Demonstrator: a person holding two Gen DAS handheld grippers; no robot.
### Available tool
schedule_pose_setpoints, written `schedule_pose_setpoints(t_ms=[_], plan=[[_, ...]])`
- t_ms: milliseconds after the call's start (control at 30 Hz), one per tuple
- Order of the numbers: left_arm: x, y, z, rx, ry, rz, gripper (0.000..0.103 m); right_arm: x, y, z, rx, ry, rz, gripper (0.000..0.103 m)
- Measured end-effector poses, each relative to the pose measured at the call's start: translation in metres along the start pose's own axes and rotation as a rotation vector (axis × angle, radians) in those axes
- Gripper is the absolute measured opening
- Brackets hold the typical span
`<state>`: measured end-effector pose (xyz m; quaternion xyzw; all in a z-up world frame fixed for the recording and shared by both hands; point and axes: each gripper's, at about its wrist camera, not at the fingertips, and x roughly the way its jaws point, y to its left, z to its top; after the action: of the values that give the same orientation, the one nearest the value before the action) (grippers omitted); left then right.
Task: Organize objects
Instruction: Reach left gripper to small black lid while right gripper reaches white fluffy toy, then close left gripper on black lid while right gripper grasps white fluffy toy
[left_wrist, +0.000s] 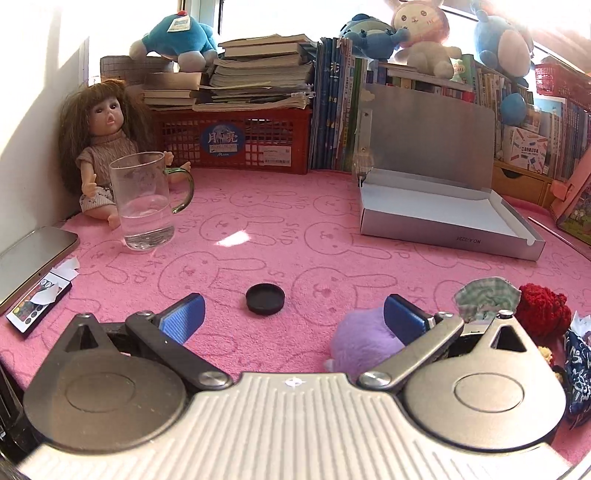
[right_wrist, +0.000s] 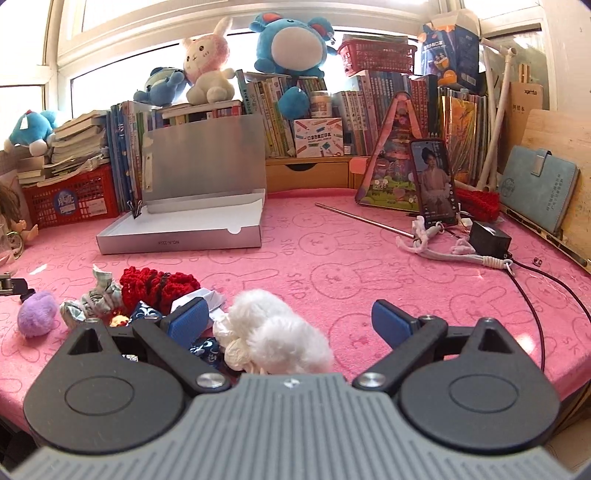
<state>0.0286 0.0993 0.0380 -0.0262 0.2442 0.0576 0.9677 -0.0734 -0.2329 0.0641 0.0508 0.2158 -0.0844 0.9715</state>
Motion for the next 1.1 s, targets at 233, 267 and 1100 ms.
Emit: schedule_pose_setpoints(t_ms=[233, 267, 1100], plan=[[0.016, 0.019, 0.007, -0.005, -0.003, 0.034, 0.103, 0.014, -0.01, 0.0, -0.001, 0.011, -0.074, 0.095], [0.019, 0.019, 0.007, 0.014, -0.008, 0.047, 0.101, 0.015, -0.01, 0.0, -0.004, 0.012, -0.081, 0.095], [0.081, 0.016, -0.003, 0.019, 0.089, 0.02, 0.037, 0.037, -0.008, -0.003, 0.038, 0.092, -0.005, 0.087]])
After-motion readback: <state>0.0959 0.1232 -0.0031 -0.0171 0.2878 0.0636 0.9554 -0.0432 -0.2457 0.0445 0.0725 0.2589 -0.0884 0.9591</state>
